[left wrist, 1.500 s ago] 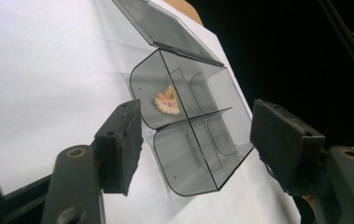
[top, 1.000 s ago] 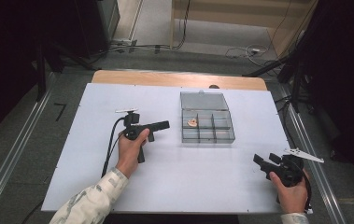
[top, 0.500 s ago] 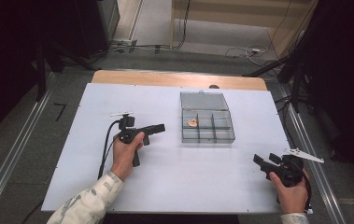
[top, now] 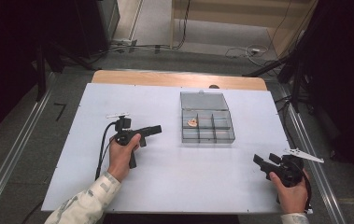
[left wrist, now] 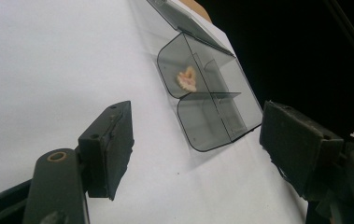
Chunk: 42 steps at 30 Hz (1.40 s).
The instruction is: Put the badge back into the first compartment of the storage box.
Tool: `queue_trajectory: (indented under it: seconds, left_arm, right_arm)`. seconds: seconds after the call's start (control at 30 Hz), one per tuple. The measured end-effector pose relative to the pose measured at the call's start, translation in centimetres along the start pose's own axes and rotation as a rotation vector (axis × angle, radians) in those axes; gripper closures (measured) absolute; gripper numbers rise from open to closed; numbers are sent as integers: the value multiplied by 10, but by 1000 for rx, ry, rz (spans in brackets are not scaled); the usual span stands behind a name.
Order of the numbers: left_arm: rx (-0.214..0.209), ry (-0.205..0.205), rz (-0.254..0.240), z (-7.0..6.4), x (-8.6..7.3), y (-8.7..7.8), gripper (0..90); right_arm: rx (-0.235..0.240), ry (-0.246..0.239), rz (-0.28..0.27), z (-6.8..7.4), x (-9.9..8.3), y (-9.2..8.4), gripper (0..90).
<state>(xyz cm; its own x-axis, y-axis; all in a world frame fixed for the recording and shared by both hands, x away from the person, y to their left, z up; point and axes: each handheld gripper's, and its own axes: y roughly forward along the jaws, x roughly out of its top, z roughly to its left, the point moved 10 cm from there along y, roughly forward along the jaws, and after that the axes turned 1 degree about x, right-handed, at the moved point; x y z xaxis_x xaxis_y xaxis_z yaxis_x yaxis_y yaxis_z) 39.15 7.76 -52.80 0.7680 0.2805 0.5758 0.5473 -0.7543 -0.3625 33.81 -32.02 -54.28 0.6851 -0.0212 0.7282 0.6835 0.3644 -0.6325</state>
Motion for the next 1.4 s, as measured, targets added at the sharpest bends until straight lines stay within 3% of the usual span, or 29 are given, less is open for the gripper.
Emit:
queue_trajectory:
  seconds: [1.4]
  left_arm:
    - [-1,8,-14,5,-14,-38,251]
  right_arm:
    - [-2,-5,0,0,0,-1,237]
